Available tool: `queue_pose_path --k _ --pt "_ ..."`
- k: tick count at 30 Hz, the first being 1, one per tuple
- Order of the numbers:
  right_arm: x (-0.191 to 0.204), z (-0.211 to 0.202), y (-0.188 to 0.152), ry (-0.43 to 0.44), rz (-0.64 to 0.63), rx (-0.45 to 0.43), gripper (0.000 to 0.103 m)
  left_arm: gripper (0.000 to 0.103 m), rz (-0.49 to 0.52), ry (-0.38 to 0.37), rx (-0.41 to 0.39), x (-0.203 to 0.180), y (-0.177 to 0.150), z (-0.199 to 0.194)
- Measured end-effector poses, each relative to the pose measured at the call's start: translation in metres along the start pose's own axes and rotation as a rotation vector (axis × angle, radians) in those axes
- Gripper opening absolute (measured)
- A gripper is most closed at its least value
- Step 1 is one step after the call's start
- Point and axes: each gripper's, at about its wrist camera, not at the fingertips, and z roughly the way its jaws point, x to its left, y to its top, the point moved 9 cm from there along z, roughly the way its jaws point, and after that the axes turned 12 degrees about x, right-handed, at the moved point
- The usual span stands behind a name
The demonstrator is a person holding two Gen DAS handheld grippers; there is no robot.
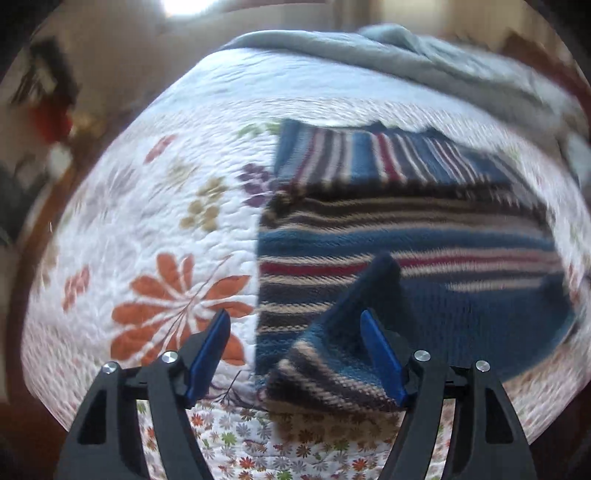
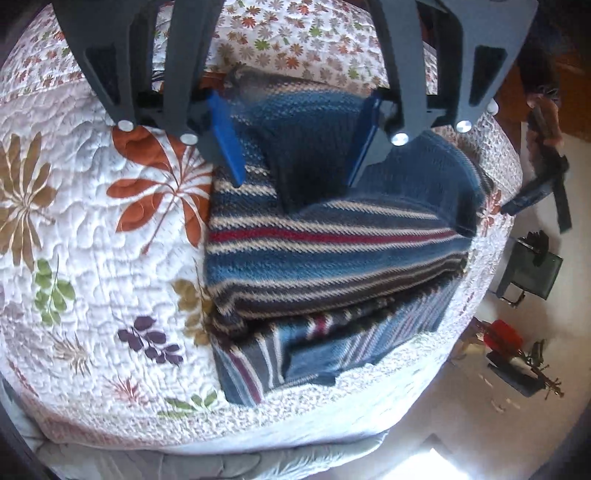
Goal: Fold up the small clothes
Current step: 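Lift the hem with both grippers and fold it toward the collar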
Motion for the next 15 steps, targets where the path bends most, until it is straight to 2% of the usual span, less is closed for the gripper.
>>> queue_pose_path --k 2,4,6,9,15 --pt "0.001 -0.005 0.003 0.025 0.001 -0.016 0.061 0.075 0.051 0.025 0.008 -0.013 0.003 0.008" --pt "0.004 -0.006 0.006 0.049 0.0 -0.014 0.061 0.075 0.08 0.009 0.024 -0.023 0.006 0.017" --pt "0.005 0.0 0.007 0.047 -0.023 0.018 0.066 0.075 0.118 -0.007 0.047 -0.03 0.01 0.029" --pt "0.005 0.017 0.007 0.021 -0.057 0.074 0.067 0.075 0.178 -0.007 0.069 -0.036 0.017 0.044" --pt "0.006 0.05 0.015 0.074 -0.095 0.147 0.067 0.076 0.272 -0.118 0.099 -0.057 0.022 0.057"
